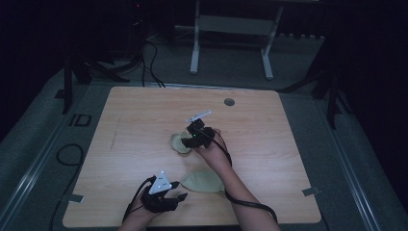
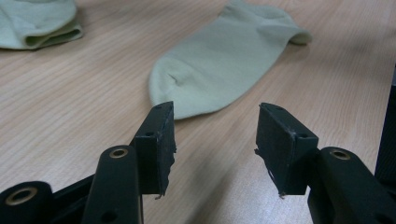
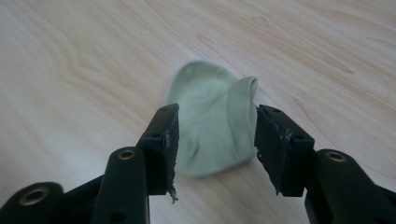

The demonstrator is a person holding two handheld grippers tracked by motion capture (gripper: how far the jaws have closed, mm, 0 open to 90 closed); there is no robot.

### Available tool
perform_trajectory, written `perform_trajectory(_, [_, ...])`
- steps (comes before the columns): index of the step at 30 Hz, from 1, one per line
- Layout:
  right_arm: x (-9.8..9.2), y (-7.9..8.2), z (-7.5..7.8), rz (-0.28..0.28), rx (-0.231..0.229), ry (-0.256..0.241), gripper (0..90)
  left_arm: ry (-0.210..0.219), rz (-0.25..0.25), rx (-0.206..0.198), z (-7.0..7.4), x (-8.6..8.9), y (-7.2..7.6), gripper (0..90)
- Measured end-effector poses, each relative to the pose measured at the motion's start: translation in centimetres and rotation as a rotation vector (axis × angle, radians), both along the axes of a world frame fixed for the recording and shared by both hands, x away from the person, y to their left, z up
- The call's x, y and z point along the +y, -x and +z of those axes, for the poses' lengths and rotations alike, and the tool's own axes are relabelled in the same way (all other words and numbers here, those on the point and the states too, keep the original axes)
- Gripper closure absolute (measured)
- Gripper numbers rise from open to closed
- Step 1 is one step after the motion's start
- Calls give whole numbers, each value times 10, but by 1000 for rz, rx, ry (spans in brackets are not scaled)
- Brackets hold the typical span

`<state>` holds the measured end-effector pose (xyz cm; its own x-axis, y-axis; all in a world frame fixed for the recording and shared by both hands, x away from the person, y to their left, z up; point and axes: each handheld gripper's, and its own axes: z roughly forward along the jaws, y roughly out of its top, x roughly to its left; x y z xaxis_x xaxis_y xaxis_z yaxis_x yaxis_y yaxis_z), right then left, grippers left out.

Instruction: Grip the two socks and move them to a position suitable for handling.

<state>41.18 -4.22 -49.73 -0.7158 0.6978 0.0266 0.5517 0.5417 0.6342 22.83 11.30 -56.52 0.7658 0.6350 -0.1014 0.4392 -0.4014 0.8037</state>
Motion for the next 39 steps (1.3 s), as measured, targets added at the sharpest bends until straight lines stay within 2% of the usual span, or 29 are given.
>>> perform_trajectory(2, [5,-4,-4,-12,9,13,495,-3,2,4,-1,0,0,469])
perform_trajectory(7, [22,-19,-24,-64,67,22,461,10,13,2,1,3,0,469])
perform_trajectory(11, [30,-25,-35,-99,73,67,439,15,16,3,1,4,1,469])
perform_trajectory(14, [37,-25,-44,-97,68,112,428,17,21,8,0,5,0,470])
perform_trajectory(17, [43,-20,-48,-68,-10,202,500,22,24,10,0,6,0,470])
perform_trajectory(20, [46,-19,-47,-64,-18,216,630,17,26,11,-1,6,0,469])
perform_trajectory(23, [48,-16,-48,-49,-67,259,766,18,26,9,-1,6,0,469])
perform_trajectory(24, [47,-17,-48,-51,-75,259,781,20,27,9,-1,6,0,470])
perform_trajectory(29, [35,-21,-41,-70,-28,203,800,27,32,13,-1,9,-2,469])
perform_trajectory(36, [4,-19,-13,-62,-56,166,800,27,38,14,-1,9,-3,469])
perform_trajectory(39, [-9,-15,-3,-54,-51,149,801,24,38,14,-1,8,-3,470])
